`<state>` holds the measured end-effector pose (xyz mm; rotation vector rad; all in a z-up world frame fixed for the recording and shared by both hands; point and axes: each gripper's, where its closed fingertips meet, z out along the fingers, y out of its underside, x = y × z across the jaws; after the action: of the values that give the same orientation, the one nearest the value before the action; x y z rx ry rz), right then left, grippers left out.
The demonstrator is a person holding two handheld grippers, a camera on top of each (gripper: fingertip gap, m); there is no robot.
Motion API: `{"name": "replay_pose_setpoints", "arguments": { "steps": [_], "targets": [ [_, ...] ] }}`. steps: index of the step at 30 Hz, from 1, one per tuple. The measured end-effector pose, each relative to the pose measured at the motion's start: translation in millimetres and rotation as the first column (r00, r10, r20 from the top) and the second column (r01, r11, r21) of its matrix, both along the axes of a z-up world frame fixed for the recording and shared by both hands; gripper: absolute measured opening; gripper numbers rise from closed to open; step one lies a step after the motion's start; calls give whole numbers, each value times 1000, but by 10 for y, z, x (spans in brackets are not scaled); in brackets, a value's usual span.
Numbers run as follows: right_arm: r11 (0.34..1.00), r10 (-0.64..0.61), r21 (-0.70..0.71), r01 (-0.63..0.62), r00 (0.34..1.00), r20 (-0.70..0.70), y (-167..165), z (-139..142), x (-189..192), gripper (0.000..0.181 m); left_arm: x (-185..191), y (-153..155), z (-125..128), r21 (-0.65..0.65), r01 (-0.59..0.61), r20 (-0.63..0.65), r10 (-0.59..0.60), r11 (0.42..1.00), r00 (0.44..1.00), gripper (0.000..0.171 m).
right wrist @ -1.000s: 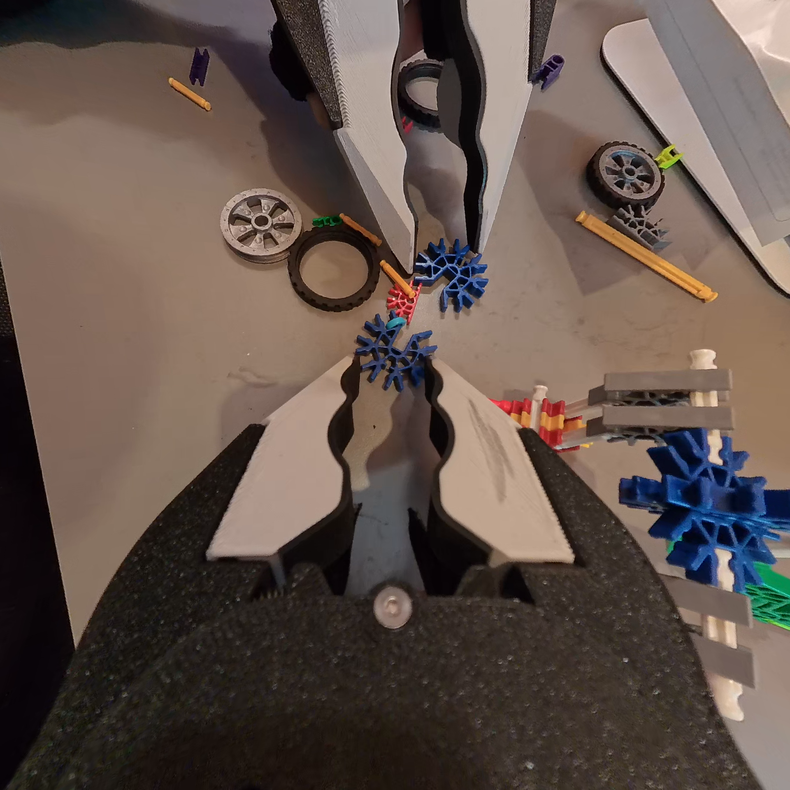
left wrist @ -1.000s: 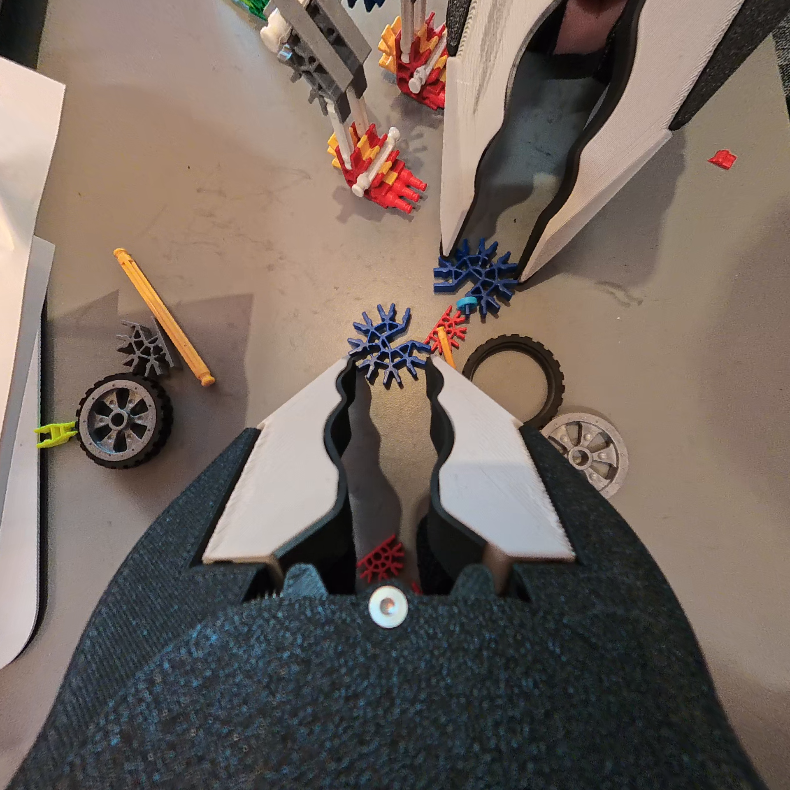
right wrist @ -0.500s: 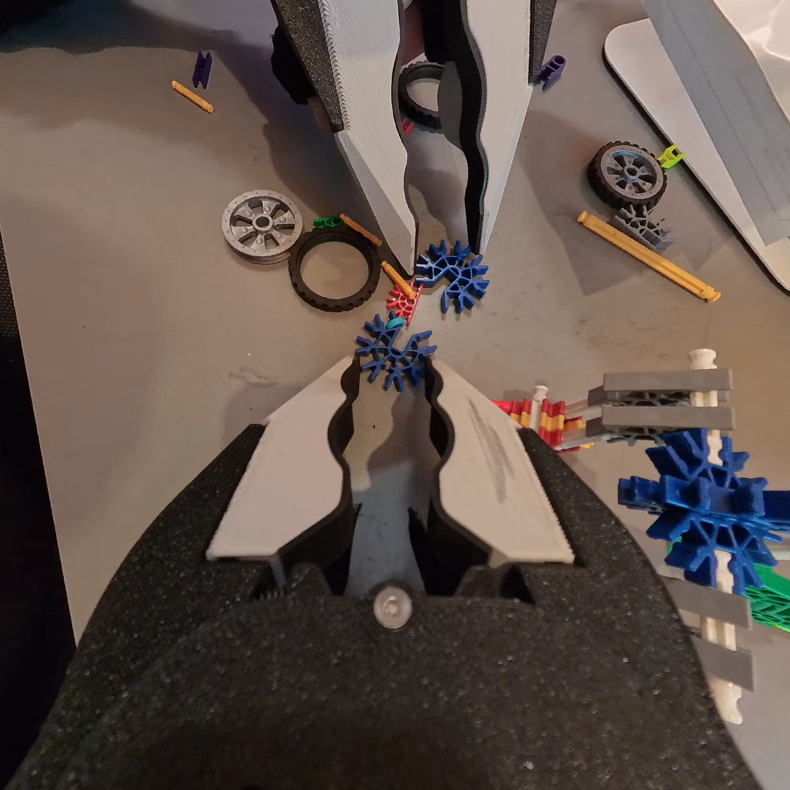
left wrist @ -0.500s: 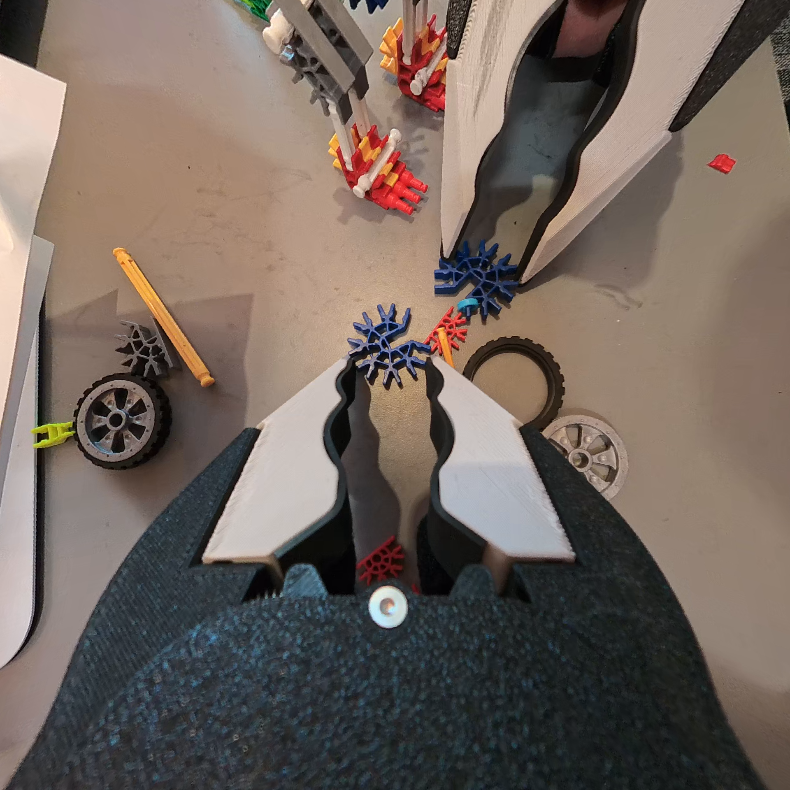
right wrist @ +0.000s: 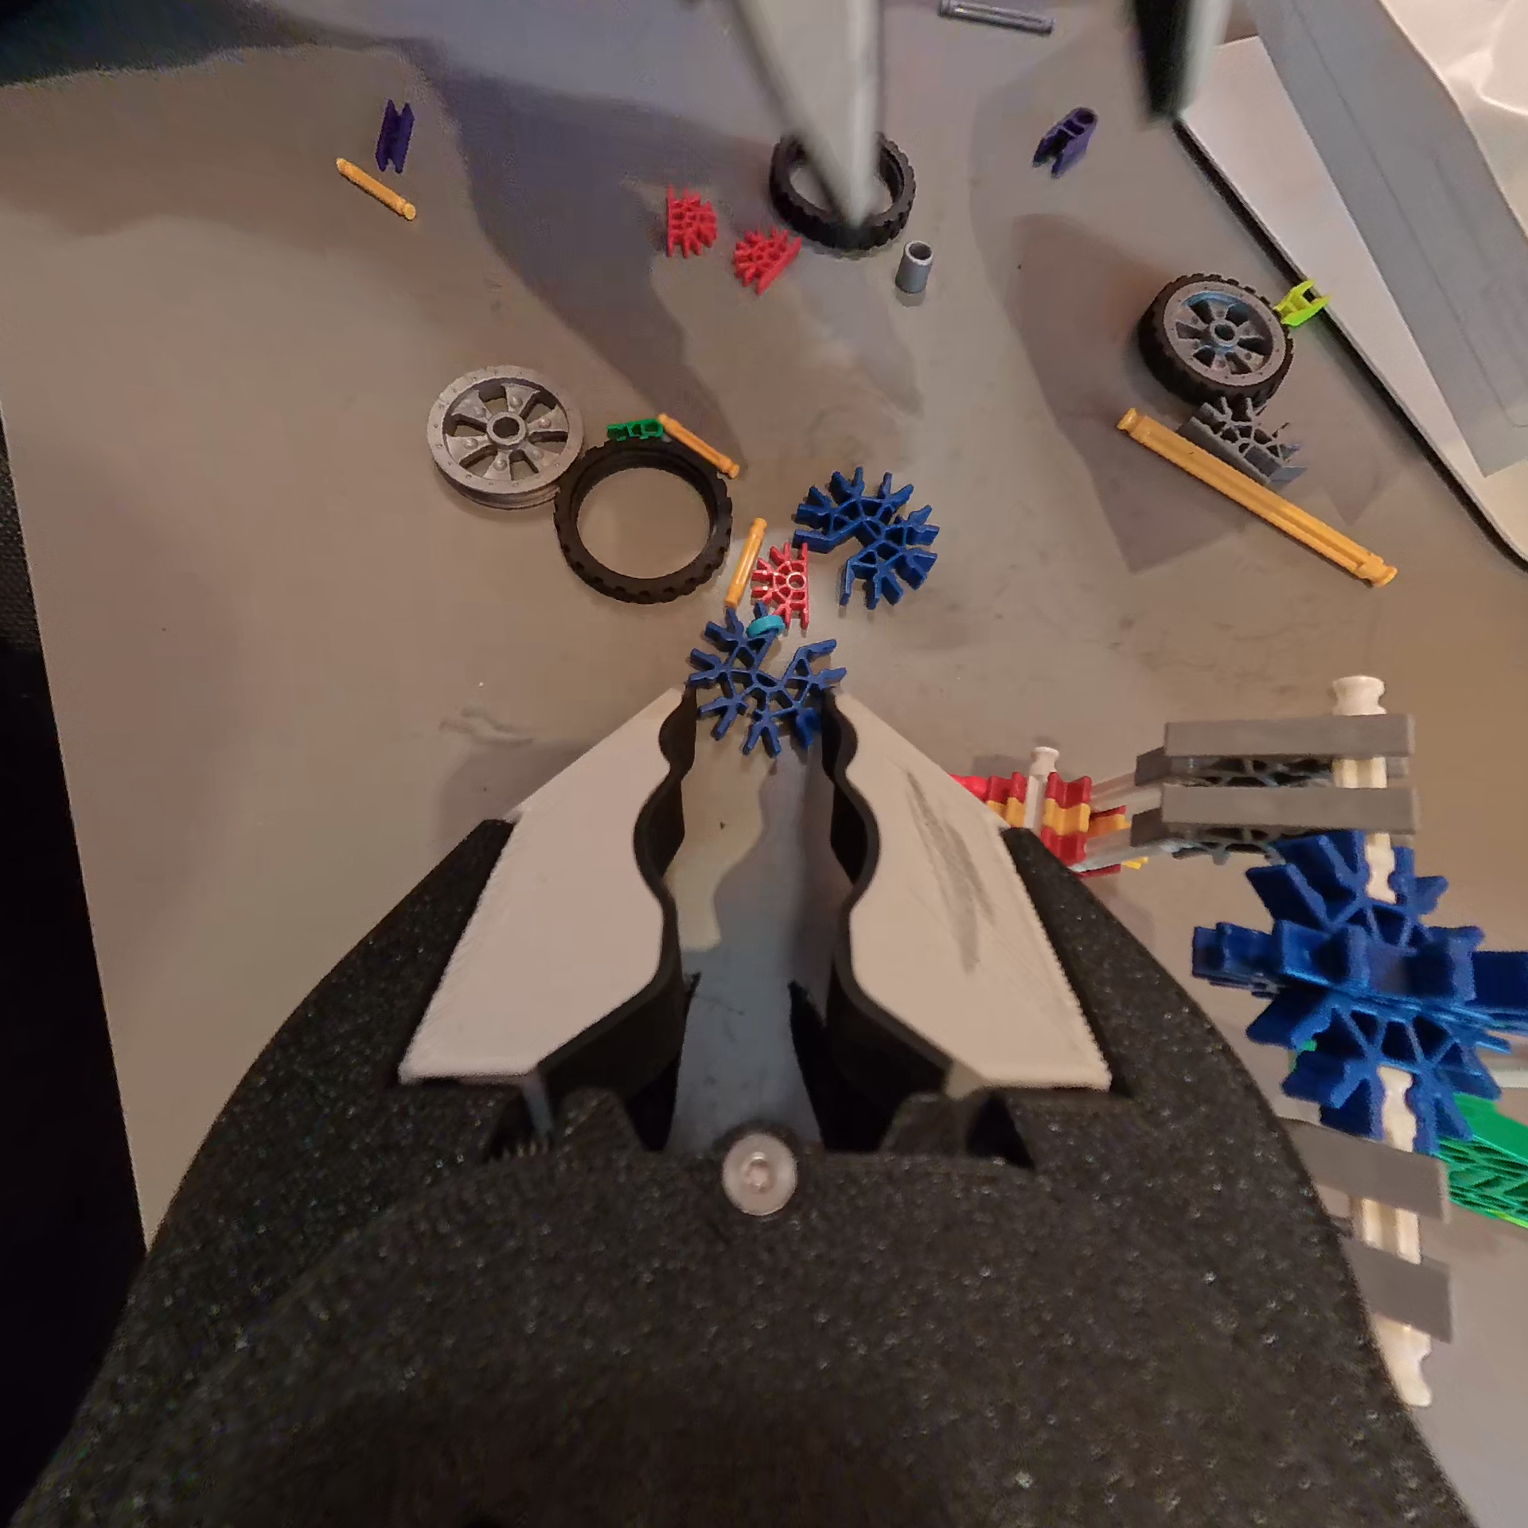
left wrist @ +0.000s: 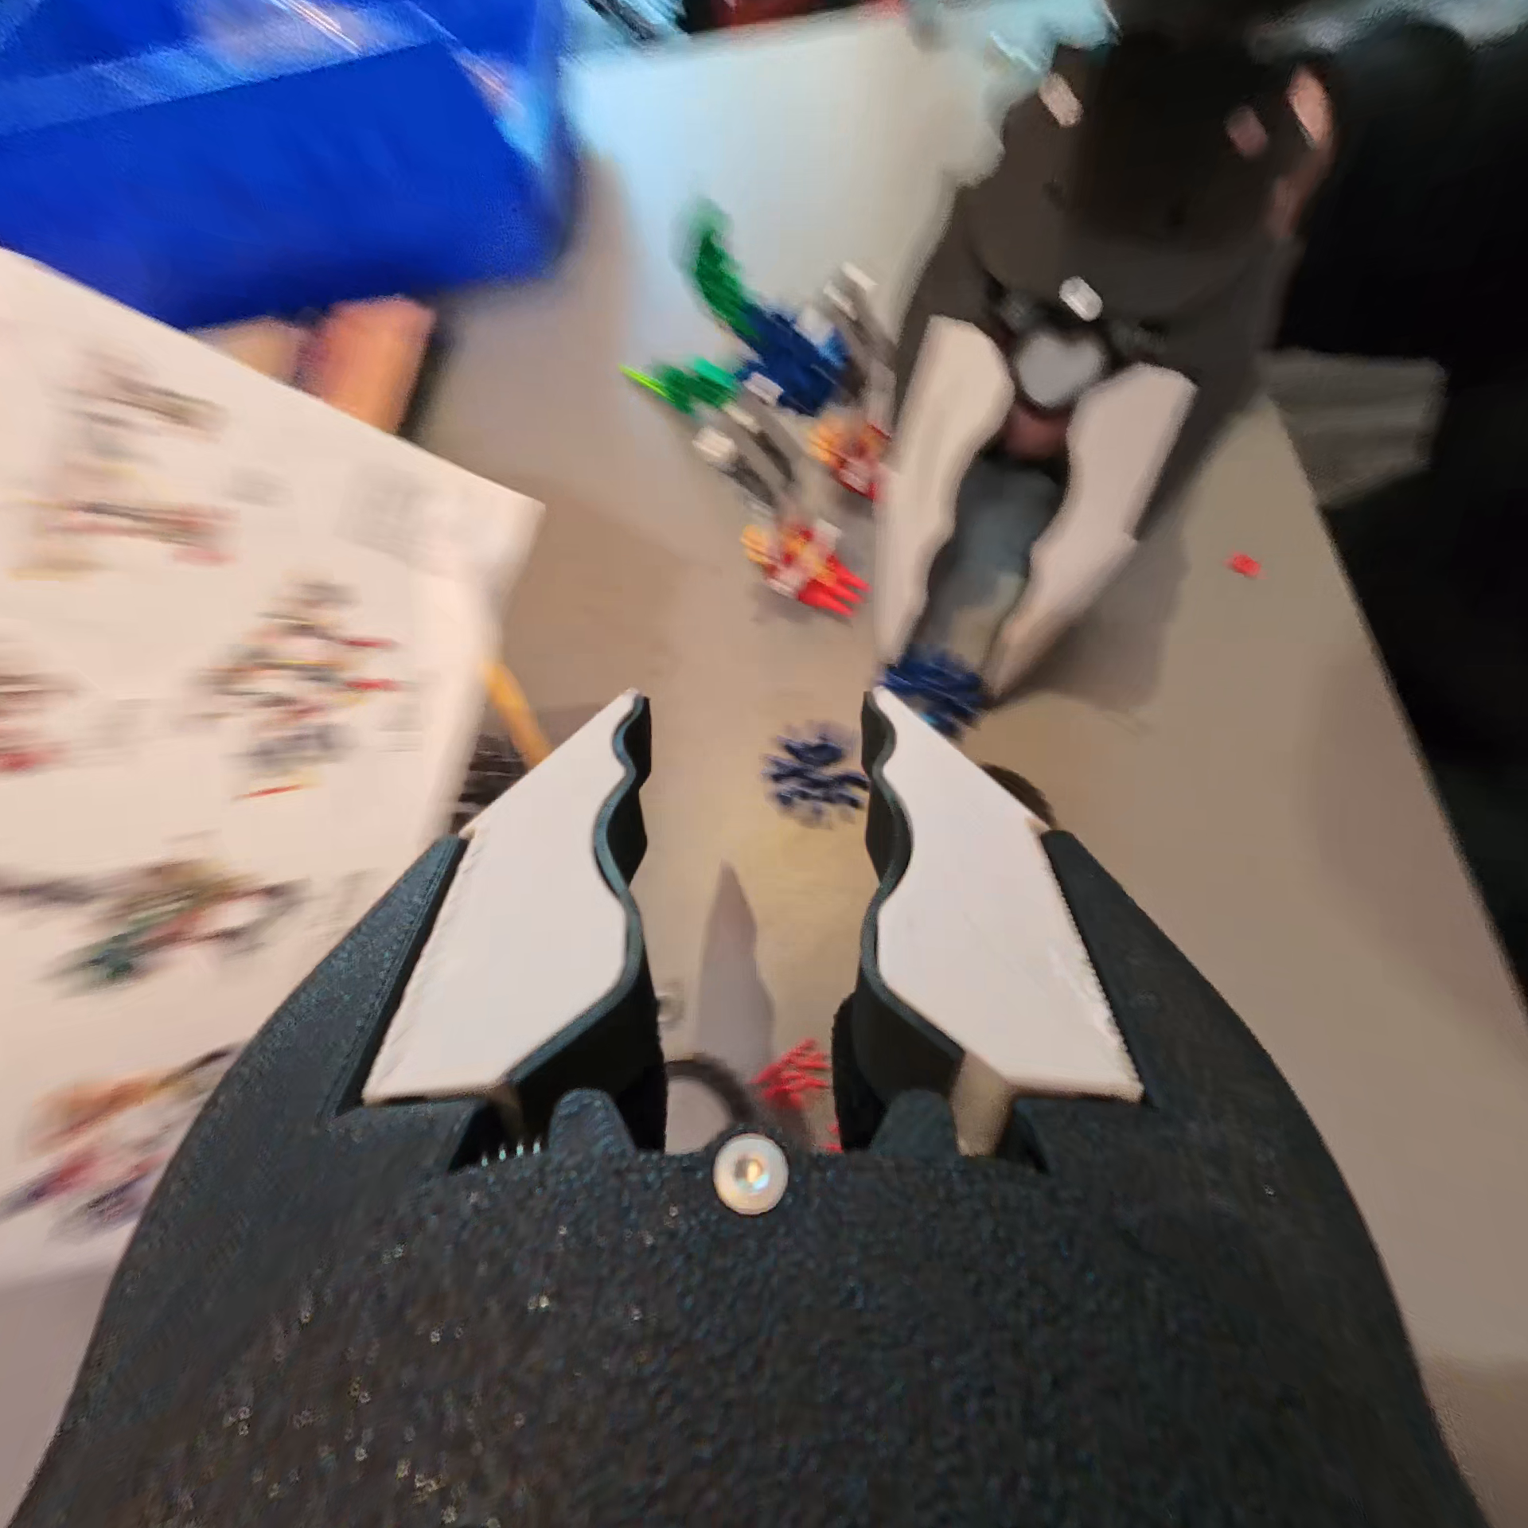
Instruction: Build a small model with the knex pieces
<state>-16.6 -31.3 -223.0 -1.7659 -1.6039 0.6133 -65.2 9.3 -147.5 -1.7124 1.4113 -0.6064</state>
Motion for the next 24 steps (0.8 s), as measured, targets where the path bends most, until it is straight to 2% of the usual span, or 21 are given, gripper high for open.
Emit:
{"name": "replay_pose_setpoints", "arguments": {
  "steps": [4, 8, 11, 13, 15, 17, 18, 20, 22, 24],
  "targets": [
    [1000, 15, -4, -15, 1000, 1, -19, 0, -3, 30, -134, 327, 435, 124, -129, 105, 116, 984, 988, 50],
    [999, 48, -16, -48, 999, -2, -54, 3, -7, 31, -305, 905, 933, 275, -359, 194, 314, 892, 929, 55],
    [998, 60, -25, -60, 998, -6, -75, 7, -6, 30, -311, 1194, 1142, 304, -397, 209, 346, 866, 915, 61],
    [997, 63, -37, -64, 998, -11, -79, 10, -5, 30, -270, 1327, 1169, 291, -372, 189, 328, 882, 925, 62],
    [996, 70, -57, -71, 997, -18, -87, 17, -2, 30, -325, 1531, 1227, 352, -395, 150, 365, 849, 919, 62],
    [995, 69, -74, -70, 997, -22, -86, 20, 0, 29, -355, 1672, 1227, 364, -395, 100, 387, 843, 917, 60],
    [994, 70, -77, -72, 997, -23, -86, 20, 0, 29, -360, 1721, 1193, 354, -390, 74, 390, 850, 918, 60],
    [994, 72, -84, -74, 997, -25, -87, 22, 2, 29, -374, 1769, 963, 283, -359, -23, 381, 889, 924, 58],
    [992, 71, -98, -73, 997, -29, -85, 26, 2, 29, -406, 1861, 999, 328, -392, 25, 407, 859, 913, 41],
    [992, 71, -104, -74, 997, -31, -87, 26, 3, 29, -395, 1838, 994, 290, -387, 30, 396, 875, 918, 42]
  ]
}}
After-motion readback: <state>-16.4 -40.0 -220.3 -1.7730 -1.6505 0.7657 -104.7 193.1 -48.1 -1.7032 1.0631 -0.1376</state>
